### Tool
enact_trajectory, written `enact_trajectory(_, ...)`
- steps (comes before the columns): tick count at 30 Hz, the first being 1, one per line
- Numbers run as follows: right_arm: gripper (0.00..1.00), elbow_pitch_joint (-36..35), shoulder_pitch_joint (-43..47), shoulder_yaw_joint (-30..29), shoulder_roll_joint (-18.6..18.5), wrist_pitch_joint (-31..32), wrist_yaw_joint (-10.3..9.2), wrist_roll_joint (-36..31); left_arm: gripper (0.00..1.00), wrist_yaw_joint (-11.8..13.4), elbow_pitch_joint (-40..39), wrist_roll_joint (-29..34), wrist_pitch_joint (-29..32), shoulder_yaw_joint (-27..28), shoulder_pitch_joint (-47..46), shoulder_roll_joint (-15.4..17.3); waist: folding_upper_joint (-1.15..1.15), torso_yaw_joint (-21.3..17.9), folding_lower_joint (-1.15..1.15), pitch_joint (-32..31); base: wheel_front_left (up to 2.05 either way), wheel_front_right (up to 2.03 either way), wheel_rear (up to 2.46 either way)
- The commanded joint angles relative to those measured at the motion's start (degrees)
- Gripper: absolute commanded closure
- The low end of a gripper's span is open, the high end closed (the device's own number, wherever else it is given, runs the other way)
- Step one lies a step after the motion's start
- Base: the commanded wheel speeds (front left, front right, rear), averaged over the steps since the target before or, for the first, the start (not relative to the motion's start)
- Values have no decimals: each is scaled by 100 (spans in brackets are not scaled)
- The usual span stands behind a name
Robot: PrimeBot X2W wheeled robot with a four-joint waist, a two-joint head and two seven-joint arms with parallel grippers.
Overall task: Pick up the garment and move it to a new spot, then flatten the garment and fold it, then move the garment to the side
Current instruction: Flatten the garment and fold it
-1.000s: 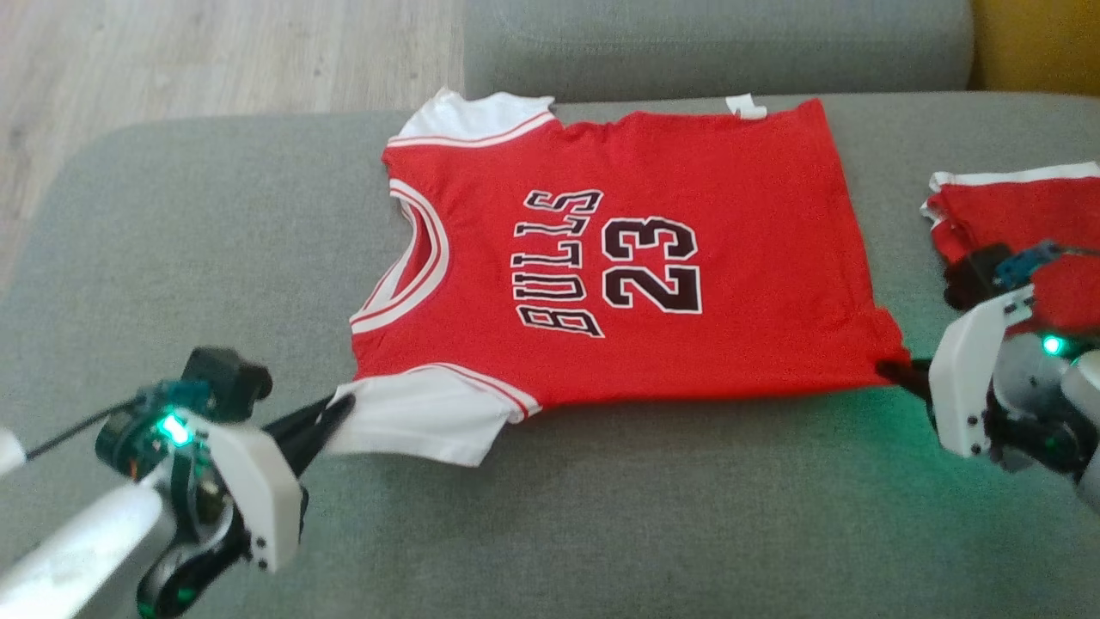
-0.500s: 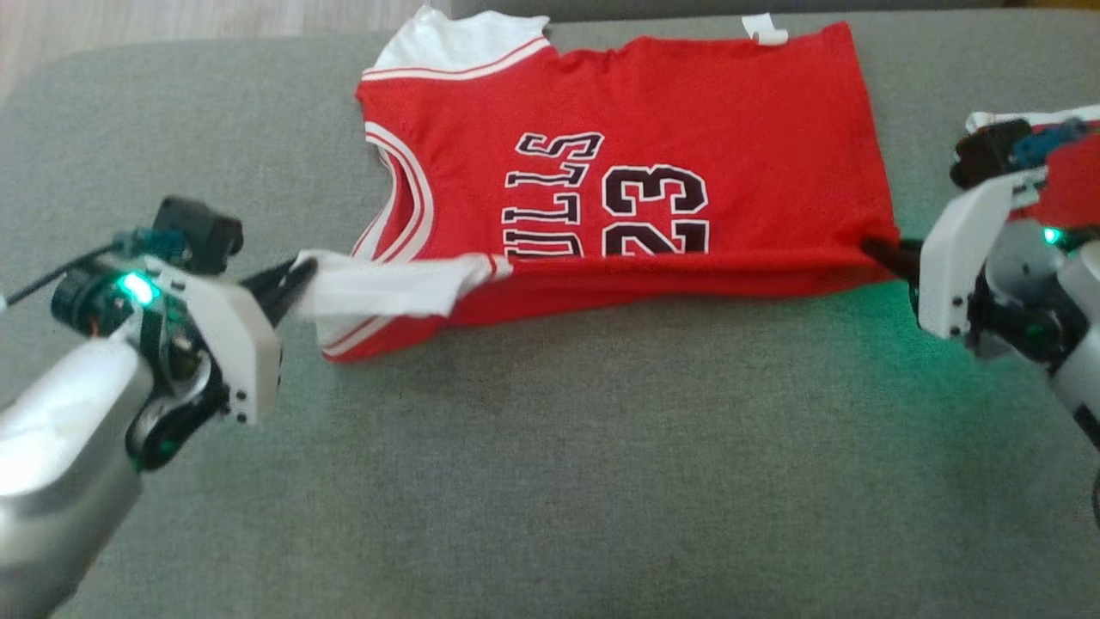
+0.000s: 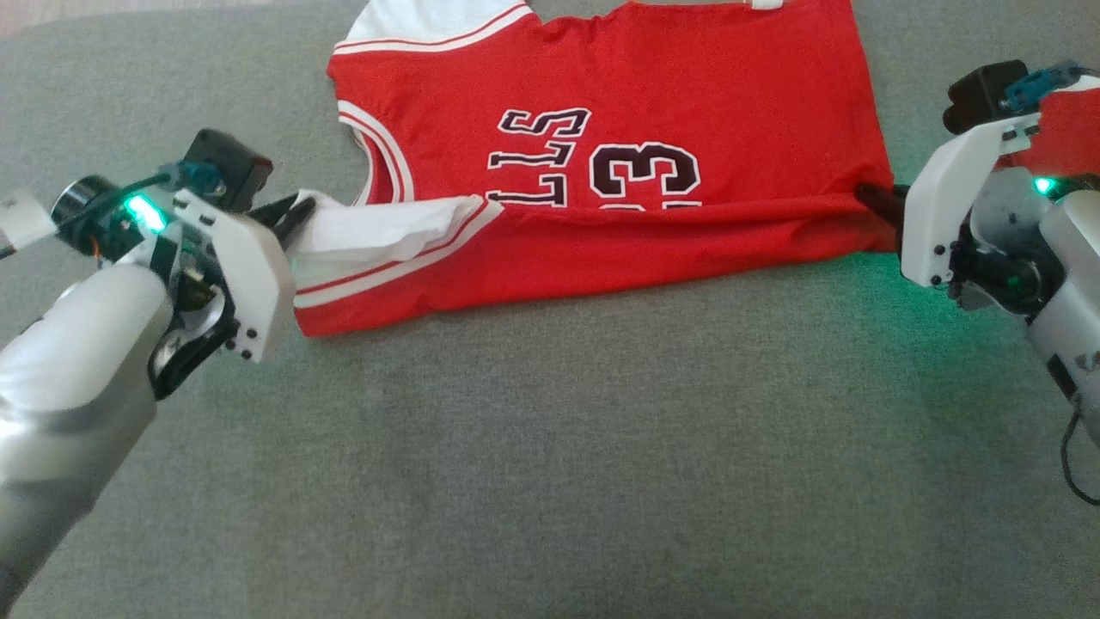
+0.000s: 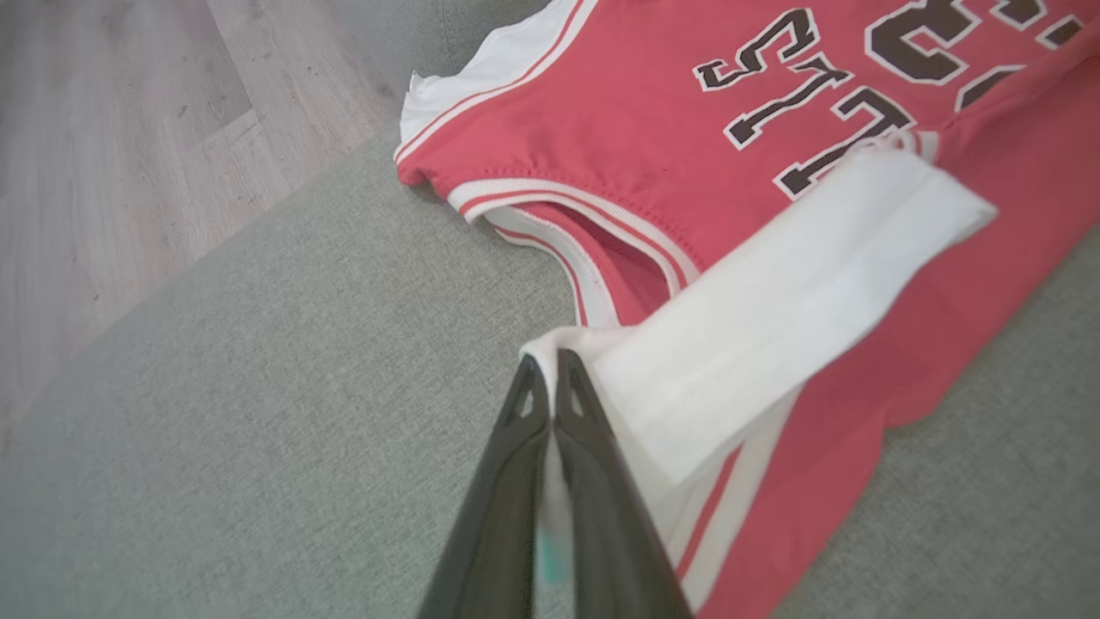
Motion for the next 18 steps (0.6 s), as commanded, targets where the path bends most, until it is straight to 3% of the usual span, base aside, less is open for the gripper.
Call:
enact_trajectory(1, 100, -34, -145, -22, 10, -111, -5, -74, 100, 11, 54, 40, -130, 120, -474, 145, 0, -19, 0, 33, 0, 0, 0)
enact_trajectory(4, 100, 86, -236, -14, 79, -331, -5, -210, 100, 11, 288, -30, -353, -1, -663, -4, 0, -33, 0, 80, 0, 0, 0)
enact_trajectory(5, 73, 170, -281, -56, 107, -501, -5, -282, 100, 11, 386, -75, -424, -14, -708, -64, 0, -36, 0, 94, 0, 0, 0)
enact_trajectory(6, 10, 279, -319, -111, 151, -674, -5, -350, 90, 11, 510, -98, -541, 16, -758, -128, 0, -37, 0, 108, 0, 0, 0)
enact_trajectory(7, 0, 395, -350, -162, 213, -810, -5, -401, 0, 35, 649, -89, -715, 68, -812, -200, 0, -39, 0, 123, 0, 0, 0)
enact_trajectory(11, 0, 708, -481, -277, 403, -1453, -5, -681, 0, 415, 1182, 46, -1659, 318, -996, -505, 0, -59, 0, 146, 0, 0, 0)
enact_trajectory(15, 0, 955, -606, -661, 626, -2568, -5, -825, 0, 894, 1529, -45, -2990, 805, -1027, -834, 0, -58, 0, 30, 0, 0, 0)
enact_trajectory(18, 0, 1019, -626, -851, 761, -3207, -5, -899, 0, 1048, 1550, -190, -3343, 1133, -940, -970, 0, -58, 0, -70, 0, 0, 0)
